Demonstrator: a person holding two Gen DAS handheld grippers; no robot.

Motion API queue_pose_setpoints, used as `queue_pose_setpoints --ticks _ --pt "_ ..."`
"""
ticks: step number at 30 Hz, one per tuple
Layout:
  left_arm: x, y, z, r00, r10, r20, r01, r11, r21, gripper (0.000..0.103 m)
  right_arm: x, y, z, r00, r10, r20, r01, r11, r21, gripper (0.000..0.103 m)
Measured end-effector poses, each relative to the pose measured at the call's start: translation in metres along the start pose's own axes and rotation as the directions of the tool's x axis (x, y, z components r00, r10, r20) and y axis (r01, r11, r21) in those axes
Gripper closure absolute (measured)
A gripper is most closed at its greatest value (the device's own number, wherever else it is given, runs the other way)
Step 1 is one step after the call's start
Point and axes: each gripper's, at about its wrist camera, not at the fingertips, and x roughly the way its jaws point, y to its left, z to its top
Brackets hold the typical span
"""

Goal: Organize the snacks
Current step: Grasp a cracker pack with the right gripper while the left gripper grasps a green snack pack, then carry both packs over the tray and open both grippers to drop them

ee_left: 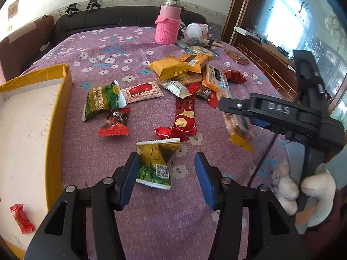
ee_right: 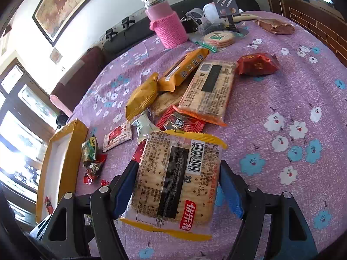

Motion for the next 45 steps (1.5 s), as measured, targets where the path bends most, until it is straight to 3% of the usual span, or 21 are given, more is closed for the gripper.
queue_pose_setpoints --ticks 5,6,10,18,22,27,30,34,39,45 --pt "0.024 0.000 0.004 0.999 0.004 -0.051 -0.004 1.000 0.001 0.054 -0.017 -0.013 -0.005 1.000 0.005 0.017 -0.005 1.000 0.027 0.029" --pt "0.026 -0.001 0.002 0.998 0.015 -0.059 -0.014 1.000 0.008 0.063 -0.022 -0.014 -0.008 1.000 0.000 0.025 -0.001 1.000 0.023 0.029" --pt "0.021 -0.004 0.001 0.999 0.021 -0.041 -0.020 0.999 0.025 0.069 -0.037 -0.021 -0.014 0.999 -0.012 0.050 0.011 1.000 0.018 0.029" --pt "-0.019 -0.003 -0.002 0.994 -0.094 0.056 0.095 0.995 -0.015 0.069 -0.074 -0.018 -0.019 0.995 -0.031 0.095 0.032 1.000 0.001 0.029" --pt "-0.056 0.005 -0.002 0.977 -0.164 0.136 0.171 0.985 -0.036 0.069 -0.100 -0.001 -0.017 0.989 -0.040 0.142 0.045 0.998 -0.037 0.029" --pt "-0.105 0.031 -0.005 0.956 -0.172 0.238 0.191 0.980 -0.059 0.069 -0.128 0.036 -0.019 0.984 0.020 0.178 -0.002 0.995 -0.101 0.029" --pt "-0.132 0.059 -0.007 0.949 -0.140 0.283 0.174 0.980 -0.097 0.069 -0.141 0.062 -0.017 0.981 0.088 0.174 -0.063 0.987 -0.148 0.029" --pt "-0.170 0.102 -0.009 0.940 -0.036 0.339 0.095 0.983 -0.159 0.069 -0.146 0.110 0.001 0.969 0.211 0.125 -0.182 0.960 -0.212 0.029" --pt "-0.200 0.164 -0.004 0.922 0.138 0.362 -0.044 0.966 -0.255 0.069 -0.130 0.178 0.029 0.923 0.385 0.023 -0.368 0.897 -0.246 0.029" --pt "-0.174 0.217 0.010 0.929 0.237 0.283 -0.139 0.934 -0.328 0.069 -0.052 0.249 0.020 0.904 0.401 -0.150 -0.428 0.859 -0.281 0.029"
